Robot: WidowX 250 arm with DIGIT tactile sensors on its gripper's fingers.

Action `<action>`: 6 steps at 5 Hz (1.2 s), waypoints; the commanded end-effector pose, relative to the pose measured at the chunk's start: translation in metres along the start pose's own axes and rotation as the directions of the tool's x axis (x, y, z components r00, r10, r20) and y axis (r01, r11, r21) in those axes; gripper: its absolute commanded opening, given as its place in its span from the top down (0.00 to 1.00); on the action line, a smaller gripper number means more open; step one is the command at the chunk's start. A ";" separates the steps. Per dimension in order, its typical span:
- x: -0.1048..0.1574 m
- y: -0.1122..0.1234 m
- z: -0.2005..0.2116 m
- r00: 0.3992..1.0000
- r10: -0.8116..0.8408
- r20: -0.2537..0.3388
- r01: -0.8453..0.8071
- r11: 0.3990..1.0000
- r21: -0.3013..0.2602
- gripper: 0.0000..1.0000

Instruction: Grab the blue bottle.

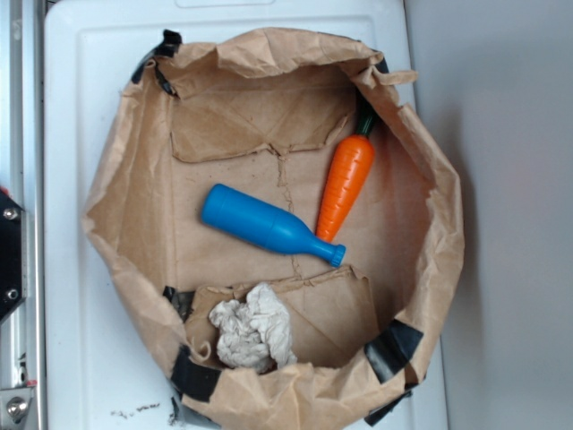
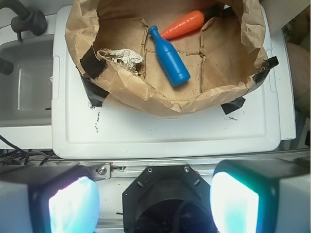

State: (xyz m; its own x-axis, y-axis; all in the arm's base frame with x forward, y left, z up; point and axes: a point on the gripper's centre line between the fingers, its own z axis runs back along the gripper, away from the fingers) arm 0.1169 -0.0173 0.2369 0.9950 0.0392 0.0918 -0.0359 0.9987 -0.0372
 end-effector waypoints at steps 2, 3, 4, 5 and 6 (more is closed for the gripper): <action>0.048 -0.002 -0.025 0.998 0.042 -0.054 -0.042 0.999 0.006 0.00; 0.095 0.014 -0.059 0.989 0.110 -0.100 -0.110 0.994 0.007 0.00; 0.142 0.031 -0.090 0.986 0.127 -0.104 -0.127 0.992 0.008 0.00; 0.142 0.031 -0.090 0.986 0.127 -0.104 -0.127 0.992 0.008 0.00; 0.142 0.031 -0.090 0.986 0.127 -0.104 -0.127 0.992 0.008 0.00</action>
State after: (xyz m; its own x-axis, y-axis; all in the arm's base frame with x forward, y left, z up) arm 0.2602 0.0105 0.1439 0.9859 0.1461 -0.0812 -0.1494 0.9881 -0.0357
